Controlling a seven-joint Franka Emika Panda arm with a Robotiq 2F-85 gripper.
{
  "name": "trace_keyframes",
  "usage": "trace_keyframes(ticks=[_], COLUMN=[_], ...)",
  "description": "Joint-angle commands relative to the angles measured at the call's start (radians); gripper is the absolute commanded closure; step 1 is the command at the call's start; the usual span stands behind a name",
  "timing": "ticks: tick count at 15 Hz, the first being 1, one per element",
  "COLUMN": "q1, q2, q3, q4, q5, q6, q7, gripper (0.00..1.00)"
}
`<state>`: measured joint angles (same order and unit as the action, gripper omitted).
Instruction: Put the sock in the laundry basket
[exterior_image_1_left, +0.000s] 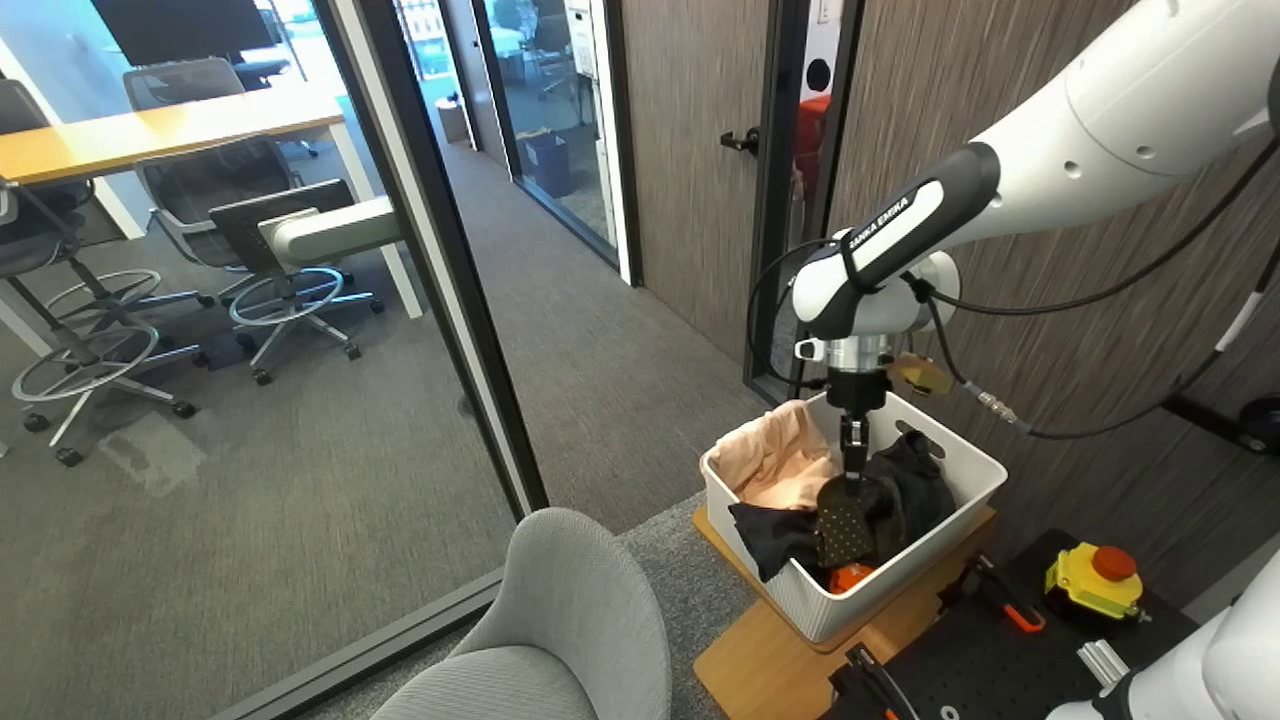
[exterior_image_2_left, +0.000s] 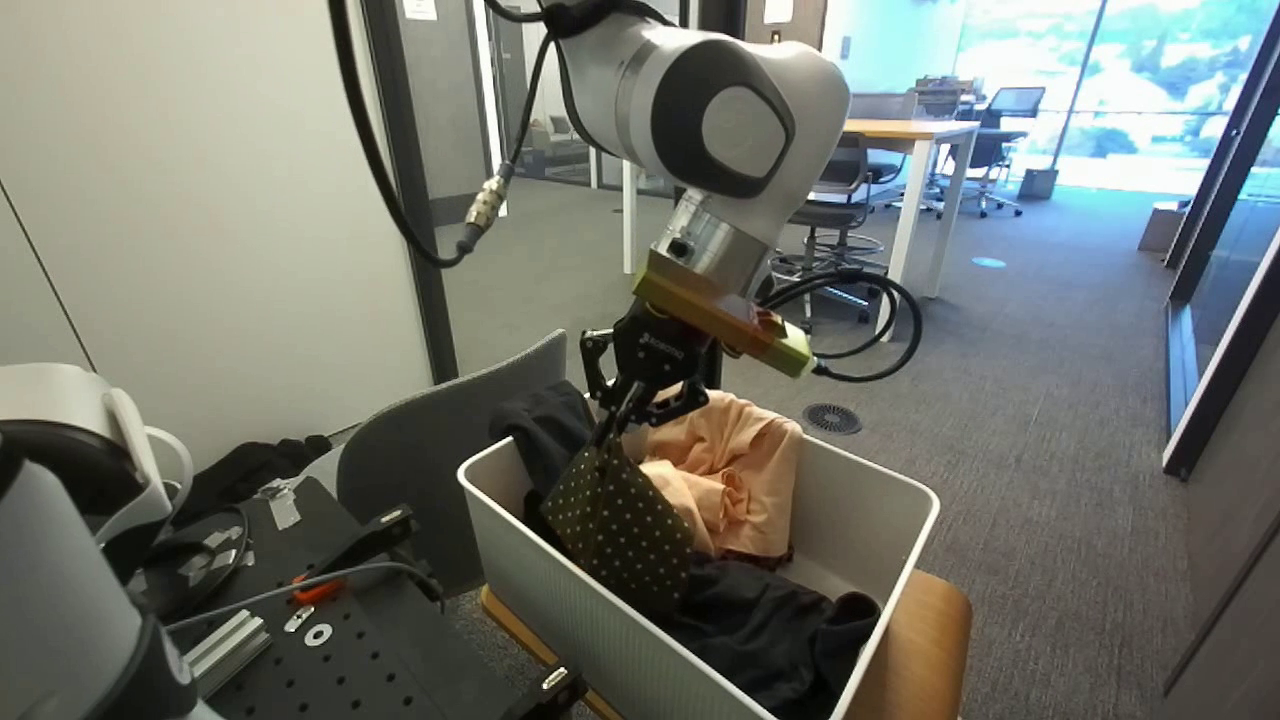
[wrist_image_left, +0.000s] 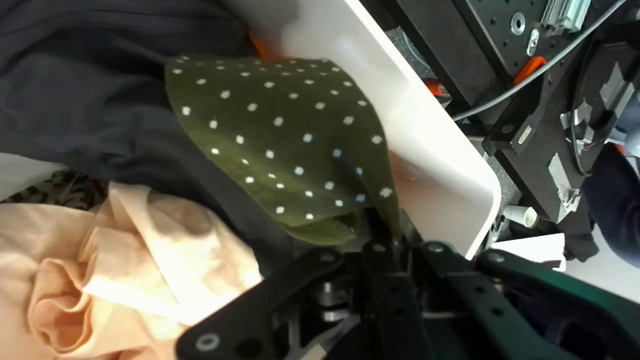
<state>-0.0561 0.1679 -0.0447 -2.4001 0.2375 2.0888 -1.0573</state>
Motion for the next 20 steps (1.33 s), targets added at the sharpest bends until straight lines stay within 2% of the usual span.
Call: trace_keyframes(ticks=[1,8,9,12,18,20], q1=[-0.023,-0.042,-0.044,-0.050,-0.055,-0.051], q2=[0.068,0.135,0.140,0.146,0.117,0.069], q3=[0.029,0.060,0.062,0.065,0.058,0.050], q4=[0.034,0.069,0.074,0.082,0.069,0.038], q5=[0.053,0.067,0.064,0.058,0.046,0.035], q6=[0.012,0.008,0.006,0.001,0.001,0.006], q7=[-0.038,-0.037,-0.030,-0.023,0.008,0.053], gripper=[0.91,0.93,0.73,0.60,0.13,0.01])
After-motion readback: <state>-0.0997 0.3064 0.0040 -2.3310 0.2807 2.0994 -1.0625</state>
